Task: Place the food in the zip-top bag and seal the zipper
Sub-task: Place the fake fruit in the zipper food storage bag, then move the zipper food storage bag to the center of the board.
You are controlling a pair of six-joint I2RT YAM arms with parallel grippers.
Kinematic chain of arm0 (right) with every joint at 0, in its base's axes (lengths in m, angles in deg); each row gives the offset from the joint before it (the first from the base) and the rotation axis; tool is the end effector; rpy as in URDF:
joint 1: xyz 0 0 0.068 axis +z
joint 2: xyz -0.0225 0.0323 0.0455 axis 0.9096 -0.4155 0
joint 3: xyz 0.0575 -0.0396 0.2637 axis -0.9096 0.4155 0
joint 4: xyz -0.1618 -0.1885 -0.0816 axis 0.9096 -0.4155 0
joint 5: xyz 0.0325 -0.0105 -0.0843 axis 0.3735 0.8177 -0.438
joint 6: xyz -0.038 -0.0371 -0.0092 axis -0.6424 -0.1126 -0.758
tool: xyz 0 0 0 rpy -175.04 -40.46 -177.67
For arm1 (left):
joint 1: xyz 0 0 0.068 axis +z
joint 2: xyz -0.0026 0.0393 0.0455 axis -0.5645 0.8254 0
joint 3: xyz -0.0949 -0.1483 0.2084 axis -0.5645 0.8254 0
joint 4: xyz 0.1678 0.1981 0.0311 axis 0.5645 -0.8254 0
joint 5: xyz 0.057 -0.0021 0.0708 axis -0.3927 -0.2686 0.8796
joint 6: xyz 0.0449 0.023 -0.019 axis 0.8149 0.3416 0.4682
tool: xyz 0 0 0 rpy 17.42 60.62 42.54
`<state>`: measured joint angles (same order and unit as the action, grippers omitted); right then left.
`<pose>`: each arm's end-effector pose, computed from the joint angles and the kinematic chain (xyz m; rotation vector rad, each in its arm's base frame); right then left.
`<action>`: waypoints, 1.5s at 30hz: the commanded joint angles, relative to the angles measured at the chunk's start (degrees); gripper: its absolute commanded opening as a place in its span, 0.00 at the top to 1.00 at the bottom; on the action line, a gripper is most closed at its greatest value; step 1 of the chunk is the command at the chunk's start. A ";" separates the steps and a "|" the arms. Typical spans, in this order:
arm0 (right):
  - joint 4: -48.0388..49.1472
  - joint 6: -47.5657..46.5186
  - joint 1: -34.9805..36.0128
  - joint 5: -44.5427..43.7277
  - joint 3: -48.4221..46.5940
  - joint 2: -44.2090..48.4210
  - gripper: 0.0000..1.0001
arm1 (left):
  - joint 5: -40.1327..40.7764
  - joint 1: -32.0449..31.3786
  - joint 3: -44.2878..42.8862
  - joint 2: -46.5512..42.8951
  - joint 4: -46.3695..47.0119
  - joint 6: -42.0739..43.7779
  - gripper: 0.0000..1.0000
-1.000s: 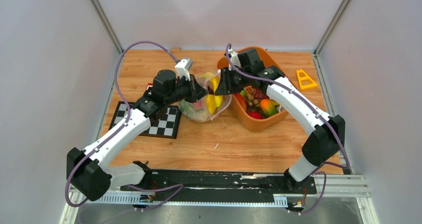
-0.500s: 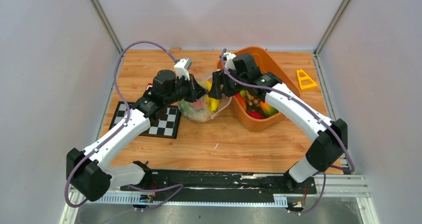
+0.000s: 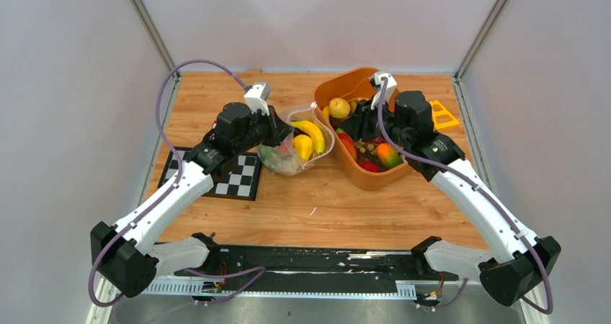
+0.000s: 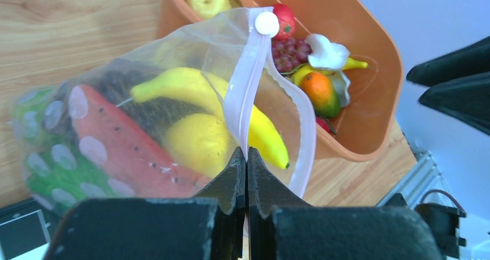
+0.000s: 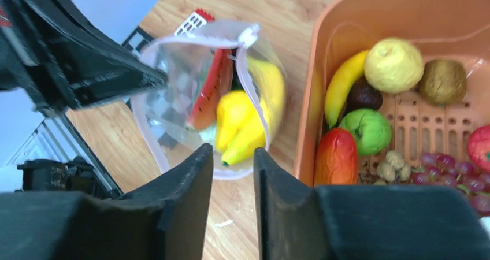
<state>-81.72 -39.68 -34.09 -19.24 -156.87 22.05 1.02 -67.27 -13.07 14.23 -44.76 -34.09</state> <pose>0.2116 0.1386 0.3954 -0.4575 1.9077 0.7489 0.2228 -0.1511 0.3485 0.1662 1.9675 -0.8902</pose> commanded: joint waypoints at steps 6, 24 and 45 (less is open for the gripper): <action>-2.73 -6.54 -0.37 16.32 7.61 -2.58 0.95 | 8.76 -0.13 -1.46 -4.96 -2.86 4.00 1.00; -8.62 -4.94 0.74 -21.67 3.66 -16.66 0.92 | 6.70 -0.06 -0.42 -5.79 -1.32 2.50 1.00; 35.88 -19.01 -10.35 16.60 27.31 4.90 0.64 | -24.71 -0.06 -20.35 -1.88 -27.41 29.41 1.00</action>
<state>-60.78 -49.65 -44.63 -12.94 -133.94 22.37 -14.98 -67.27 -27.56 14.10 -65.55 -15.03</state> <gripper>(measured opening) 0.309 0.007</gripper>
